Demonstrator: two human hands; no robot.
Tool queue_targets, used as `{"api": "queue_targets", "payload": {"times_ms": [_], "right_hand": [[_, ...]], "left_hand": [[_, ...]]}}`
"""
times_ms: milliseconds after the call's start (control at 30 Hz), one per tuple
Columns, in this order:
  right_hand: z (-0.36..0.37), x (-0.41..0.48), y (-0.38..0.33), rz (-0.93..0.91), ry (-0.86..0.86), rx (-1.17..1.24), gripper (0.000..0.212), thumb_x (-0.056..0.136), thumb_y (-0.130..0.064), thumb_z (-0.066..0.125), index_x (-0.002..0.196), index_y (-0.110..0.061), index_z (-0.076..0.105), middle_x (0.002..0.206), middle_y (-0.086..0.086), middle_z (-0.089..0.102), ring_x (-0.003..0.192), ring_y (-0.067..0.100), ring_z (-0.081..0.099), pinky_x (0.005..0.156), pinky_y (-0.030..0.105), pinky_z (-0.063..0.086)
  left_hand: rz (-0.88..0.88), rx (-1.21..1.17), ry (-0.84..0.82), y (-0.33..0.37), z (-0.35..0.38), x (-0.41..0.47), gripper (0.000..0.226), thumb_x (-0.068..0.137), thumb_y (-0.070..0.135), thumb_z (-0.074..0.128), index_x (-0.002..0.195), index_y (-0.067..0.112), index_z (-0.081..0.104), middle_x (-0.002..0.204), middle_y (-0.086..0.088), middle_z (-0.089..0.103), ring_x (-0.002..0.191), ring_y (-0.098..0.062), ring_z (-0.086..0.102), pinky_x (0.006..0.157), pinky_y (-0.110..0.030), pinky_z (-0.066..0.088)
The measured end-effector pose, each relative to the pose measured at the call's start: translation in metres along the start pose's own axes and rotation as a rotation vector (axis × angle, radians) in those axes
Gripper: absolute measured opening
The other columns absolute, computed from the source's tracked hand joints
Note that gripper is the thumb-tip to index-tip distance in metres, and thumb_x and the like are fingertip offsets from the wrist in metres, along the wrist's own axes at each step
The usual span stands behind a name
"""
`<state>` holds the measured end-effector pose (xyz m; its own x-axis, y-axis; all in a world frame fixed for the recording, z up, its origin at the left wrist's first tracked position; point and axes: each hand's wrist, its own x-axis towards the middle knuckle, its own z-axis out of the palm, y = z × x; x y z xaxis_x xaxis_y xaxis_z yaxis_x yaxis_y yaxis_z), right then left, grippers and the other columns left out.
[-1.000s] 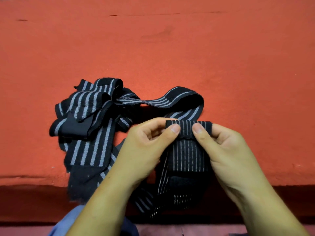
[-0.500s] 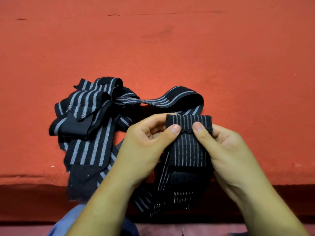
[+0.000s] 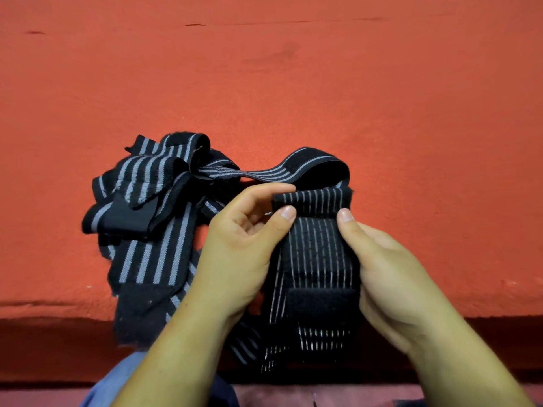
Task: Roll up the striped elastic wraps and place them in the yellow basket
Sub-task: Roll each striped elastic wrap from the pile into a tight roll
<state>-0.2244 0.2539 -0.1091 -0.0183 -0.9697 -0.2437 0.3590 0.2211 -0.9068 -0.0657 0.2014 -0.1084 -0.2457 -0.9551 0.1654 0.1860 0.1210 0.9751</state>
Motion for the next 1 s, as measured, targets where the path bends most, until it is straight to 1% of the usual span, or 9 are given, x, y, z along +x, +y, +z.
{"api": "queue_targets", "payload": {"times_ms": [167,300,400,500,600,733,867,967,1000], "right_hand": [[0.012,0.002,0.01,-0.108,0.142,-0.102,0.039,0.11,-0.042,0.041,0.127,-0.026,0.072,0.121,-0.008,0.077,0.117,0.012,0.071,0.113,0.045,0.046],[0.02,-0.002,0.011,-0.196,0.217,-0.295,0.045,0.101,-0.059,0.038,0.13,-0.04,0.066,0.119,-0.027,0.073,0.115,-0.007,0.065,0.114,0.037,0.045],[0.023,-0.005,0.011,-0.229,0.199,-0.337,0.057,0.086,-0.071,0.036,0.131,-0.046,0.061,0.12,-0.033,0.069,0.114,-0.012,0.063,0.111,0.033,0.046],[0.022,-0.002,0.011,-0.277,0.187,-0.369,0.05,0.092,-0.068,0.038,0.128,-0.041,0.062,0.119,-0.025,0.072,0.112,-0.006,0.067,0.108,0.04,0.049],[0.021,0.001,0.012,-0.324,0.144,-0.297,0.033,0.105,-0.049,0.048,0.124,-0.031,0.068,0.119,-0.008,0.076,0.115,0.011,0.071,0.107,0.052,0.05],[0.019,0.002,0.012,-0.314,0.065,-0.123,0.035,0.105,-0.042,0.053,0.128,-0.021,0.068,0.126,0.006,0.075,0.122,0.025,0.069,0.111,0.056,0.046],[0.017,0.001,0.011,-0.346,0.128,-0.127,0.041,0.094,-0.056,0.06,0.12,-0.027,0.072,0.119,0.003,0.077,0.114,0.022,0.073,0.106,0.055,0.05],[0.013,0.001,0.008,-0.415,0.209,-0.154,0.028,0.1,-0.045,0.058,0.115,-0.028,0.073,0.113,0.002,0.078,0.109,0.022,0.074,0.1,0.056,0.054],[0.012,0.002,0.006,-0.426,0.229,-0.134,0.026,0.101,-0.042,0.057,0.115,-0.026,0.073,0.114,0.005,0.078,0.109,0.025,0.074,0.1,0.057,0.055]], "left_hand": [[-0.061,-0.106,0.003,-0.005,0.009,-0.003,0.018,0.103,0.015,0.062,0.11,0.029,0.071,0.092,-0.002,0.072,0.087,-0.016,0.068,0.078,-0.031,0.057],[-0.067,-0.192,0.017,-0.005,0.013,-0.004,0.02,0.097,0.022,0.059,0.115,0.024,0.068,0.112,-0.016,0.071,0.102,-0.023,0.066,0.094,-0.042,0.054],[-0.085,-0.256,0.004,-0.004,0.014,-0.005,0.024,0.098,0.019,0.057,0.121,0.016,0.064,0.122,-0.026,0.068,0.106,-0.027,0.065,0.099,-0.044,0.053],[-0.1,-0.34,-0.05,-0.001,0.013,-0.005,0.024,0.1,0.015,0.054,0.122,0.011,0.061,0.114,-0.018,0.069,0.105,-0.025,0.065,0.095,-0.037,0.055],[-0.107,-0.364,-0.073,0.002,0.008,-0.004,0.023,0.099,0.015,0.056,0.12,0.014,0.065,0.111,-0.014,0.07,0.101,-0.022,0.067,0.088,-0.032,0.058],[-0.095,-0.27,-0.08,0.003,0.006,-0.003,0.025,0.096,0.018,0.06,0.12,0.018,0.067,0.108,-0.016,0.069,0.098,-0.026,0.067,0.087,-0.037,0.058],[-0.043,-0.14,-0.092,0.002,0.006,-0.004,0.021,0.094,0.018,0.064,0.11,0.028,0.072,0.098,-0.006,0.072,0.093,-0.02,0.067,0.085,-0.034,0.057],[0.018,-0.035,-0.122,0.001,0.004,-0.003,0.026,0.096,0.013,0.065,0.12,0.023,0.069,0.115,-0.003,0.074,0.107,-0.017,0.07,0.094,-0.033,0.056],[0.005,-0.033,-0.125,0.001,0.002,-0.003,0.029,0.095,0.012,0.067,0.122,0.022,0.067,0.118,-0.003,0.073,0.105,-0.016,0.071,0.09,-0.032,0.058]]}}
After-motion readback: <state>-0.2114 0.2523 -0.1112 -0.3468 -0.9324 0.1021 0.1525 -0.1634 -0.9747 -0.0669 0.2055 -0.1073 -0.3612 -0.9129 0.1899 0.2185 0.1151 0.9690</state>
